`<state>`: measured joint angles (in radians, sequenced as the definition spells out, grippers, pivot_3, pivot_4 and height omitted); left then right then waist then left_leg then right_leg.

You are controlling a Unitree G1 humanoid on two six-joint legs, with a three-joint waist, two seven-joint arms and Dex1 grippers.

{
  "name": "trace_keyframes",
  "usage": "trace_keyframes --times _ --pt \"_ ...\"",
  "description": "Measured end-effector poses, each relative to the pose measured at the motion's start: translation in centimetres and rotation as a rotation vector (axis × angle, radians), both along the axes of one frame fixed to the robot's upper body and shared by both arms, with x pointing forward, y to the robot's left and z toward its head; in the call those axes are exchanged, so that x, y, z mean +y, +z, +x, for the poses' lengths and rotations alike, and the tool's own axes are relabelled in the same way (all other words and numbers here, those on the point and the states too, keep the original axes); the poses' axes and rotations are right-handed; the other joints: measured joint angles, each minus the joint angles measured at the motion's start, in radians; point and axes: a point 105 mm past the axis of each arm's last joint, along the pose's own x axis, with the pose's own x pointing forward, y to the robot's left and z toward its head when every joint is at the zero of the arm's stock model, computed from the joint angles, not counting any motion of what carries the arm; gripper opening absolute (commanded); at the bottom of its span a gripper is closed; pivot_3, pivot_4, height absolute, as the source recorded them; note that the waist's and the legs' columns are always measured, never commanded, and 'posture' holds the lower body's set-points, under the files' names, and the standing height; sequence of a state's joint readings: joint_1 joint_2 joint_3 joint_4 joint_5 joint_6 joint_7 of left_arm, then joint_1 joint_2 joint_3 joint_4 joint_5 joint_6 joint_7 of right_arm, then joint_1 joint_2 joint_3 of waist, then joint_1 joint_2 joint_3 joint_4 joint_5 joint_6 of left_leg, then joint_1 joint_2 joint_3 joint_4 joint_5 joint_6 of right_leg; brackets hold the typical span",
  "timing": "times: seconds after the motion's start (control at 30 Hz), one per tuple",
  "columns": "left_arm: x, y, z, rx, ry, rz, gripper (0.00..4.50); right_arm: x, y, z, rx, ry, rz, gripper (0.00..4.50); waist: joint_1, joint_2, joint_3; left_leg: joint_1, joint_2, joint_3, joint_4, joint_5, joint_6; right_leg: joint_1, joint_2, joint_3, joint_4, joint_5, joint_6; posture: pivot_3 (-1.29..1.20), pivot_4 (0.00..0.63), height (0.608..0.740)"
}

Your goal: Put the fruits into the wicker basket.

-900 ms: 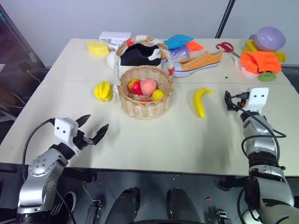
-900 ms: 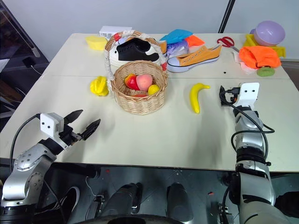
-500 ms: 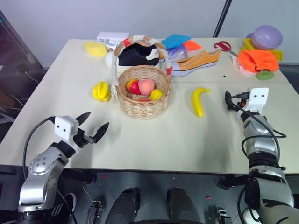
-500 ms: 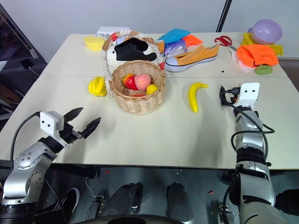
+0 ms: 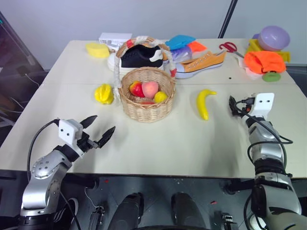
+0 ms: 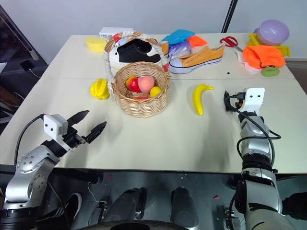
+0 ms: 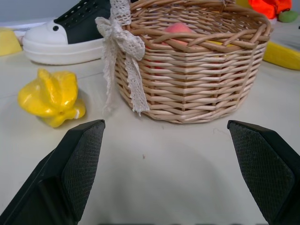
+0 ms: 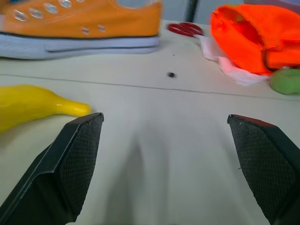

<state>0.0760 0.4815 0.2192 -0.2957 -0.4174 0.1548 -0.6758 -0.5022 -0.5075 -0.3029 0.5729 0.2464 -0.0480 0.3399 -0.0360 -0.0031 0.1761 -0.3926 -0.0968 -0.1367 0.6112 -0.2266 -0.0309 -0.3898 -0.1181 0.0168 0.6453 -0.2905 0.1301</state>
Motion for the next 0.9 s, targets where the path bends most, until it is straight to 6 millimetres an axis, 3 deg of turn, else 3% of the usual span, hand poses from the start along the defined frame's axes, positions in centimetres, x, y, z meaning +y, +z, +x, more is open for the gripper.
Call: trace_keyframes --times 0.13,0.3,0.4,0.57,0.73,0.9 --pt "-0.6 -0.2 -0.4 0.002 -0.056 0.027 4.5 2.1 1.7 -0.9 0.036 0.119 0.044 4.42 0.004 0.0 0.0 -0.001 0.001 0.0 0.0 0.0 0.0 -0.001 0.0 0.0 0.0 0.0 0.0 0.0 0.15 0.74" --pt "-1.9 0.5 -0.8 -0.006 -0.157 0.061 4.5 6.9 1.3 -2.4 0.301 0.307 0.032 4.42 0.018 0.0 0.0 -0.003 0.002 0.001 0.001 0.0 0.0 -0.004 0.0 0.001 0.0 -0.001 -0.003 0.0 0.15 0.74" --pt "-3.2 0.6 -1.1 -0.007 -0.227 0.075 4.5 9.7 2.3 -2.4 0.372 0.373 -0.003 4.42 0.023 0.0 0.0 -0.005 0.002 0.002 0.001 0.0 0.0 -0.006 0.0 0.001 -0.001 -0.001 -0.004 0.0 0.15 0.74" --pt "-5.1 1.0 -2.0 -0.019 -0.331 0.077 4.5 10.6 2.3 -1.5 0.456 0.313 -0.036 4.42 0.028 -0.002 0.0 -0.013 0.002 0.0 0.002 0.0 0.0 -0.012 0.0 0.0 0.0 0.001 -0.002 0.0 0.15 0.74" --pt "-5.5 2.0 -2.1 -0.055 -0.367 0.081 4.5 9.6 1.3 -0.4 0.517 0.227 -0.031 4.42 0.024 -0.002 0.0 -0.015 0.002 0.001 0.002 0.0 0.0 -0.015 0.001 -0.001 0.0 0.001 -0.002 0.0 0.15 0.74" --pt "-5.6 2.3 -2.1 -0.066 -0.367 0.079 4.5 10.3 0.1 -0.1 0.554 0.233 -0.023 4.42 0.019 -0.002 0.0 -0.015 0.003 0.001 0.002 0.0 0.0 -0.015 0.002 -0.001 0.001 0.002 -0.002 0.0 0.15 0.74"
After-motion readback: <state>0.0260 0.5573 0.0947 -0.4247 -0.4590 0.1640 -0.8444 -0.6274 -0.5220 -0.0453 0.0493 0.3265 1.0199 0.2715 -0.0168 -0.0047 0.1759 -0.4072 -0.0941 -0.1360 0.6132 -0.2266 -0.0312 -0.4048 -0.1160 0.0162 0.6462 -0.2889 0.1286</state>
